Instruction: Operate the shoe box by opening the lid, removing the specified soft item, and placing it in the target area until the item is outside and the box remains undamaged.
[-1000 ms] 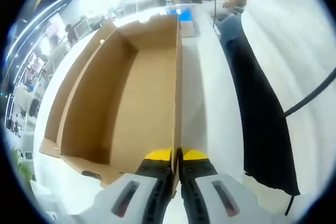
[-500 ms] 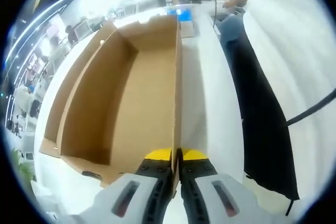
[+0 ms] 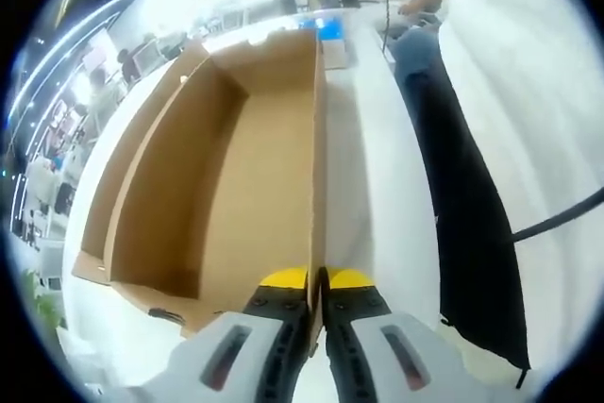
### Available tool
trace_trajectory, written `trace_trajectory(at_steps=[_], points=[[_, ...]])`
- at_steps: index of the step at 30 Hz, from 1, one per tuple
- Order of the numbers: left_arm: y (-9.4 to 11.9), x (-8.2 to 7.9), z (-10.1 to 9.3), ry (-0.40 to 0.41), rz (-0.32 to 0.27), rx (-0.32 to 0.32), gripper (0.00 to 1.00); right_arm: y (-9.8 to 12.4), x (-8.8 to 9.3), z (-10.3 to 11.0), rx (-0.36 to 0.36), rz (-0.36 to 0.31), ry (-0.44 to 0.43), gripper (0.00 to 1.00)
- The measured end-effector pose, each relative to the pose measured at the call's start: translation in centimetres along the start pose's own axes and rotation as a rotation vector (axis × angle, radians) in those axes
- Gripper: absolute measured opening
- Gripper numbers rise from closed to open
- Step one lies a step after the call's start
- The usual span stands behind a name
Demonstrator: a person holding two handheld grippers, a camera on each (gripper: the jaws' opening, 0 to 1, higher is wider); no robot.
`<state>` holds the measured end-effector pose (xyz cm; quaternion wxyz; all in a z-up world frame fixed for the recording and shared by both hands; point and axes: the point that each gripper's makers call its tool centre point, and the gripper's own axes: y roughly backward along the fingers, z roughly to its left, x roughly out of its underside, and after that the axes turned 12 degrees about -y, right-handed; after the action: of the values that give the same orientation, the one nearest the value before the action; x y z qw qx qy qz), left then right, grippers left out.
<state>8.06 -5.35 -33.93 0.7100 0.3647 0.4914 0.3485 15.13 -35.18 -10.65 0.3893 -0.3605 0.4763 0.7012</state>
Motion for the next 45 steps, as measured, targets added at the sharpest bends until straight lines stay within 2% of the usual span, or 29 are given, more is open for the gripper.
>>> trace_trajectory(at_steps=[2, 4, 10, 12, 13, 15, 18, 24, 25, 26, 27, 29, 32, 34, 36, 38, 39, 40, 41, 43, 45], points=[[0.0, 0.0, 0.0, -0.007, -0.004, -0.001, 0.03, -0.1, 0.4, -0.3, 0.041, 0.032, 0.065, 0.47], [0.0, 0.0, -0.1, -0.017, -0.004, -0.004, 0.03, -0.4, 0.5, 0.2, 0.034, 0.044, 0.122, 0.44], [0.0, 0.0, 0.0, -0.017, 0.000, -0.007, 0.03, -0.9, 1.2, 0.6, 0.059, 0.068, 0.115, 0.43], [0.0, 0.0, 0.0, -0.020, -0.001, -0.001, 0.03, -1.6, 1.5, 1.3, 0.024, 0.066, 0.026, 0.42], [0.0, 0.0, 0.0, -0.020, -0.002, 0.001, 0.03, -2.0, 1.5, 1.0, 0.032, 0.074, 0.010, 0.40], [0.0, 0.0, 0.0, -0.017, -0.002, 0.003, 0.03, -2.5, 1.4, 0.4, 0.066, 0.087, 0.038, 0.34], [0.0, 0.0, 0.0, -0.014, -0.003, -0.001, 0.03, -3.1, 0.7, 0.4, 0.072, 0.090, 0.049, 0.35], [0.0, 0.0, 0.0, -0.003, 0.000, 0.010, 0.03, -3.9, 0.2, 2.1, 0.031, 0.094, 0.057, 0.35], [0.0, 0.0, 0.0, -0.004, 0.000, 0.009, 0.03, -4.1, -0.2, 2.6, 0.008, 0.060, 0.055, 0.35], [0.0, 0.0, 0.0, -0.008, -0.001, 0.005, 0.03, -4.3, -0.5, 3.9, -0.057, 0.034, 0.031, 0.37], [0.1, 0.0, -0.1, -0.014, -0.003, 0.001, 0.03, -4.3, -0.3, 4.3, -0.075, 0.039, 0.011, 0.39], [0.1, 0.0, 0.0, -0.015, -0.003, -0.003, 0.03, -4.7, 0.4, 4.6, -0.073, 0.089, -0.038, 0.43], [0.0, 0.0, 0.0, -0.008, -0.002, 0.000, 0.03, -5.9, 0.5, 5.2, -0.084, 0.115, -0.010, 0.43], [0.0, 0.0, 0.0, -0.009, -0.002, 0.000, 0.03, -6.7, 0.2, 5.1, -0.063, 0.121, 0.032, 0.43], [0.1, 0.0, 0.0, -0.013, -0.006, 0.000, 0.03, -7.2, 0.4, 3.4, 0.032, 0.163, 0.073, 0.44], [0.1, -0.1, 0.0, -0.008, -0.010, -0.004, 0.03, -8.0, 0.2, 3.6, -0.002, 0.160, 0.061, 0.50], [0.1, -0.1, 0.0, 0.003, -0.014, -0.010, 0.03, -8.3, 0.3, 4.0, -0.019, 0.167, -0.002, 0.53], [0.1, -0.1, 0.0, 0.008, -0.017, -0.011, 0.04, -8.5, 0.6, 3.9, -0.017, 0.183, -0.029, 0.57], [0.1, -0.1, 0.0, -0.002, -0.017, -0.008, 0.03, -8.9, 1.0, 3.5, -0.007, 0.214, -0.011, 0.60], [0.1, -0.1, 0.0, -0.002, -0.019, -0.004, 0.03, -9.3, 1.8, 2.7, 0.022, 0.256, 0.025, 0.60], [0.1, -0.1, 0.0, -0.001, -0.017, 0.005, 0.03, -10.1, 2.4, 2.4, 0.012, 0.287, -0.014, 0.61]])
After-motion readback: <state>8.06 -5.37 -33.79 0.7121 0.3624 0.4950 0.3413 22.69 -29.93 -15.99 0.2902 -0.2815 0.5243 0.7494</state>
